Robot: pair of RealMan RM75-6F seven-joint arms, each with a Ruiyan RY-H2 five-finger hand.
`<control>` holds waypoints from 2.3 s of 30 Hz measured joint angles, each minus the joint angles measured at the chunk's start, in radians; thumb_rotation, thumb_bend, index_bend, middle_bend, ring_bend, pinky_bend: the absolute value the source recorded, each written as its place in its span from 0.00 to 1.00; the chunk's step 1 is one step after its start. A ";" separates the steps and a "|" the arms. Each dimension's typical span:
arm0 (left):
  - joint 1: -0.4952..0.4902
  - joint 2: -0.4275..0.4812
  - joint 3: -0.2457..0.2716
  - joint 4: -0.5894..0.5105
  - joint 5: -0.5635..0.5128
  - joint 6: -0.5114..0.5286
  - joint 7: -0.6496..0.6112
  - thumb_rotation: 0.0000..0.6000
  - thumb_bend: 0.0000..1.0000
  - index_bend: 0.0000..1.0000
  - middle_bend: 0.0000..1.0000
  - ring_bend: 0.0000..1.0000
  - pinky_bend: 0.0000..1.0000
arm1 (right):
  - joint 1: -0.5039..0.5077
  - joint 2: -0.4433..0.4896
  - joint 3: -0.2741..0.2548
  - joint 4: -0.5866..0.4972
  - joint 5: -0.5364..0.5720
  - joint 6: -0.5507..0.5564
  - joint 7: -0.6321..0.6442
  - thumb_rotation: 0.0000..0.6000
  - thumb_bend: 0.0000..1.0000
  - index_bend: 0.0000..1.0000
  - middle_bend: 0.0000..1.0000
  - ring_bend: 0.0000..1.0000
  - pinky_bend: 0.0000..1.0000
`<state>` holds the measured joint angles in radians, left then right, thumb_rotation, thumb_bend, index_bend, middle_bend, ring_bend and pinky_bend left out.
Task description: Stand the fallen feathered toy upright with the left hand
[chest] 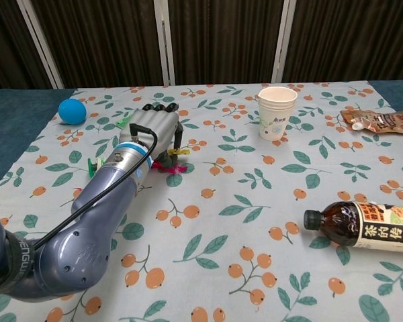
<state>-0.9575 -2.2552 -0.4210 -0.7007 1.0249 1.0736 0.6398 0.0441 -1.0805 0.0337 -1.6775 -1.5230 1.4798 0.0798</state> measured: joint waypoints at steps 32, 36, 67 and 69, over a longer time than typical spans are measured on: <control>0.108 0.189 0.029 -0.440 0.071 0.144 0.002 1.00 0.59 0.58 0.00 0.00 0.00 | 0.002 -0.004 0.000 0.014 -0.009 0.003 -0.009 1.00 0.16 0.03 0.00 0.00 0.00; 0.146 0.250 0.034 -0.561 0.081 0.182 0.001 1.00 0.59 0.59 0.00 0.00 0.00 | 0.002 -0.006 -0.001 0.016 -0.015 0.006 -0.018 1.00 0.16 0.03 0.00 0.00 0.00; 0.459 0.657 0.225 -1.117 0.227 0.377 -0.156 1.00 0.60 0.60 0.00 0.00 0.00 | 0.006 -0.017 -0.001 0.013 -0.013 0.001 -0.043 1.00 0.16 0.03 0.00 0.00 0.00; 0.470 0.664 0.237 -1.129 0.241 0.385 -0.164 1.00 0.60 0.60 0.00 0.00 0.00 | 0.006 -0.017 -0.001 0.013 -0.014 0.001 -0.043 1.00 0.16 0.03 0.00 0.00 0.00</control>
<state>-0.4878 -1.5916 -0.1844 -1.8294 1.2659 1.4582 0.4755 0.0502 -1.0979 0.0325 -1.6645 -1.5365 1.4812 0.0368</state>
